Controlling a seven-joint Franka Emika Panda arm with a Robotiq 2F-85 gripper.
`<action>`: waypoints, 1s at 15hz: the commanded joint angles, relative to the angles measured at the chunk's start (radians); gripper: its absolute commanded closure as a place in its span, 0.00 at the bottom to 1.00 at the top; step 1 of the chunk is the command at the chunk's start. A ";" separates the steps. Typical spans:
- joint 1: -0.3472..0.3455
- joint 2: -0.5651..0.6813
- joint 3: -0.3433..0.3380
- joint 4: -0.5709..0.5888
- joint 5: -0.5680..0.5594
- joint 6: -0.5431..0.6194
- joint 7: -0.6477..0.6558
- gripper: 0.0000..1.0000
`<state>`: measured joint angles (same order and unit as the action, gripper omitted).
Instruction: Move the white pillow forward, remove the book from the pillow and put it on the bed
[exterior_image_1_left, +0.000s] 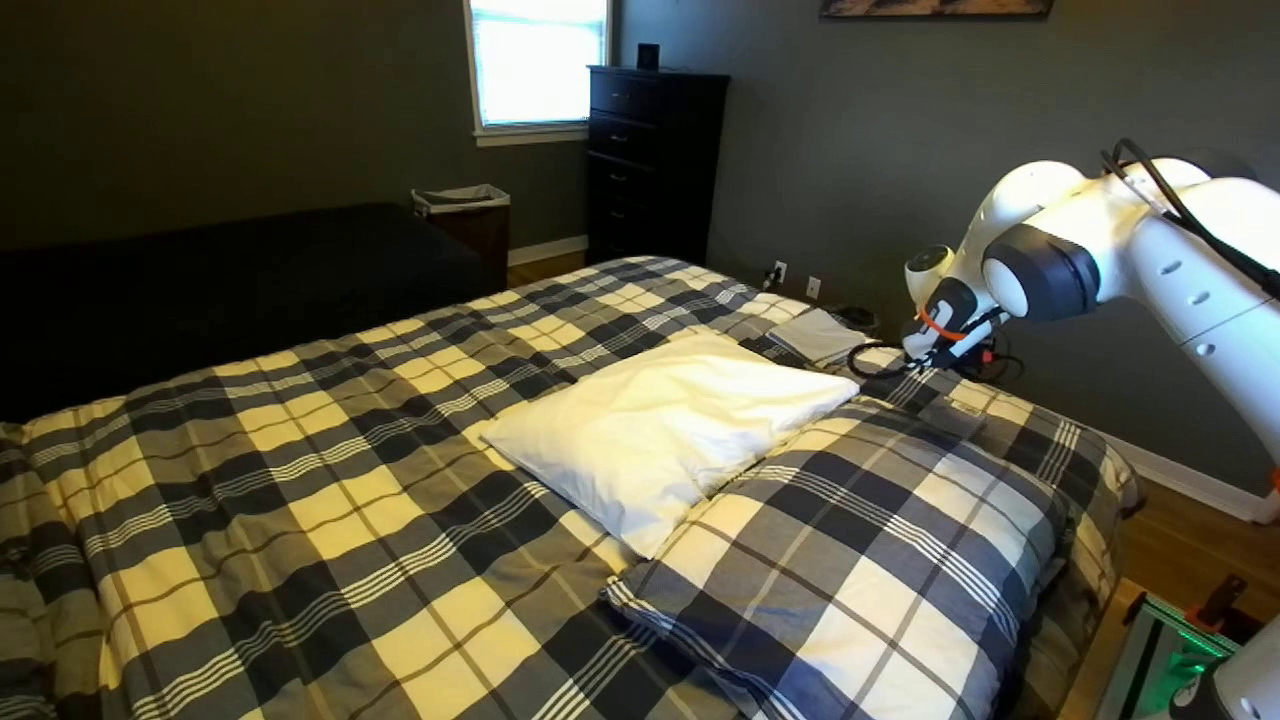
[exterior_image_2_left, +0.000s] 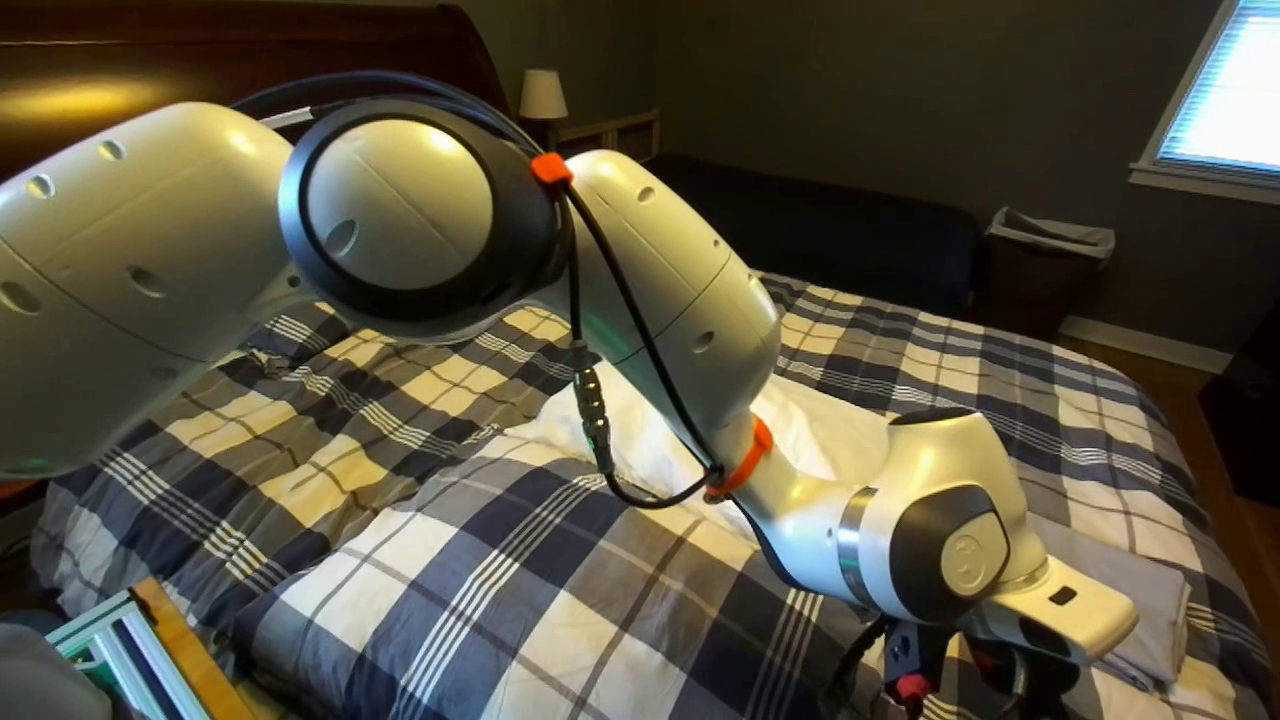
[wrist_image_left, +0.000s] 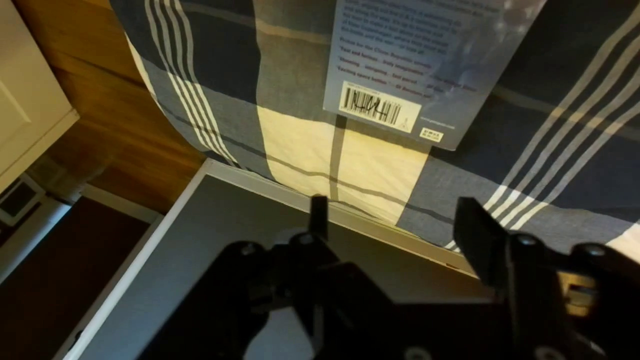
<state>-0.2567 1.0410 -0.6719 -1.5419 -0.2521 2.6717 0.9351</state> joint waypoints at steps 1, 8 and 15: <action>0.028 -0.085 -0.015 -0.048 0.038 -0.072 -0.073 0.02; 0.049 -0.394 0.035 -0.153 0.064 -0.358 -0.249 0.00; 0.039 -0.629 0.151 -0.278 0.053 -0.578 -0.294 0.00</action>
<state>-0.2104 0.5224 -0.5714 -1.7185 -0.2016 2.1298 0.6597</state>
